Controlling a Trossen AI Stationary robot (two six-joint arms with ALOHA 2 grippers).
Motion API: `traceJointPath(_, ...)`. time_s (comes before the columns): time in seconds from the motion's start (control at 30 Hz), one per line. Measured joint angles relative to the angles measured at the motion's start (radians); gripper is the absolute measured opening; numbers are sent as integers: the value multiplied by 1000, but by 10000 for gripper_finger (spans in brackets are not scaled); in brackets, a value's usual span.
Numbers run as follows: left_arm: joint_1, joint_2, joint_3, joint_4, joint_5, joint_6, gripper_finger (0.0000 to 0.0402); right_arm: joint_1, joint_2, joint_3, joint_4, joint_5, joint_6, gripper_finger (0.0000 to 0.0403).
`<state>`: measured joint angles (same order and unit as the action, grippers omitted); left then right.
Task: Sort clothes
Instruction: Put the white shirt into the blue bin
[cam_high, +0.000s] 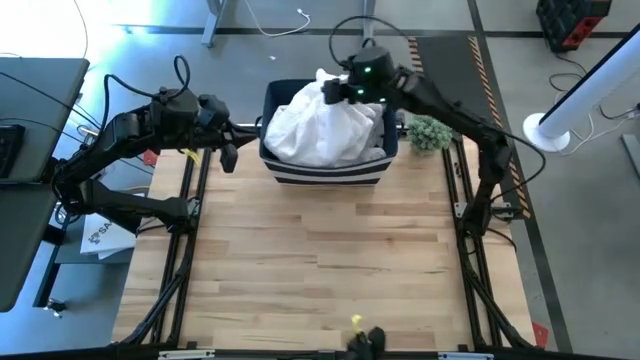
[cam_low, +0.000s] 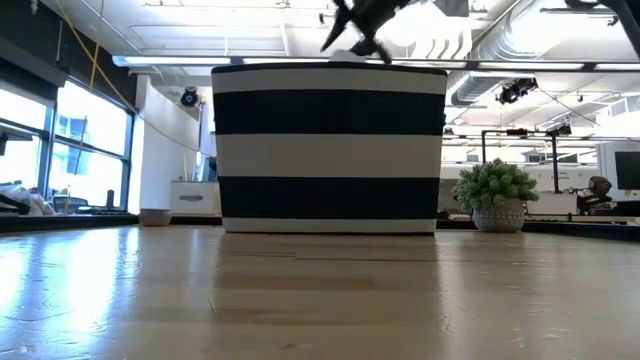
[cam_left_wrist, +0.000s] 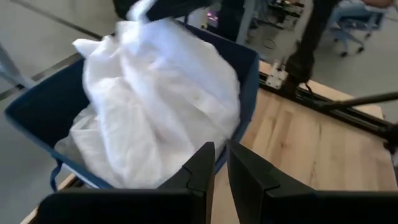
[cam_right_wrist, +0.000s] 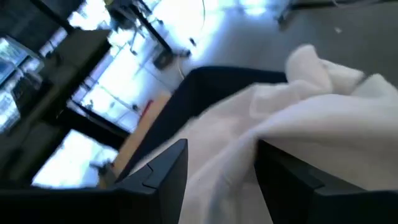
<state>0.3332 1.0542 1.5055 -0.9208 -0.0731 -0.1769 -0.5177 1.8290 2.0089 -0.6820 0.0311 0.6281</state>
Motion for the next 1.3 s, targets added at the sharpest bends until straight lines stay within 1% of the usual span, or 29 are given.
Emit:
traceJointPath(0.1, 0, 0, 0, -3, 32, 31, 39, -9, 43, -95, 144, 28, 1, 176)
traceJointPath(0.2, 0, 0, 0, -7, 58, 43, 39, -19, 93, -187, 150, 77, 23, 176)
traceJointPath(0.3, 0, 0, 0, -21, 69, 43, 39, -19, 129, -296, 132, 51, 105, 176)
traceJointPath(0.37, 0, 0, 0, -38, 69, 41, 39, -12, 132, -377, 163, 27, 137, 175)
traceJointPath(0.47, 0, 0, 0, -73, 61, 40, 39, 12, 119, -490, 219, 34, 150, 167)
traceJointPath(0.53, 0, 0, 0, -90, 42, 40, 39, 22, 120, -521, 228, 36, 125, 160)
traceJointPath(0.6, 0, 0, 0, -107, 19, 32, 39, 28, 124, -521, 226, 35, 94, 154)
traceJointPath(0.67, 0, 0, 0, -122, -4, 29, 39, 29, 119, -489, 199, 32, 52, 150)
traceJointPath(0.73, 0, 0, 0, -133, -32, 18, 39, 29, 111, -422, 150, 28, -5, 149)
traceJointPath(0.83, 0, 0, 0, -125, -53, -4, 39, 33, 117, -275, 10, 29, -100, 149)
traceJointPath(0.93, 0, 0, 0, -94, -58, -22, 39, 40, 112, -124, -86, 28, -220, 151)
traceJointPath(1.03, 0, 6, 0, -1, -61, -51, 39, 44, 113, 17, -213, 22, -311, 165)
traceJointPath(1.2, 0, 43, 0, 231, -68, -84, 39, 44, 112, 230, -376, 21, -324, 194)
traceJointPath(1.3, 0, 98, 0, 331, -43, -97, 39, 46, 110, 293, -374, 22, -357, 200)
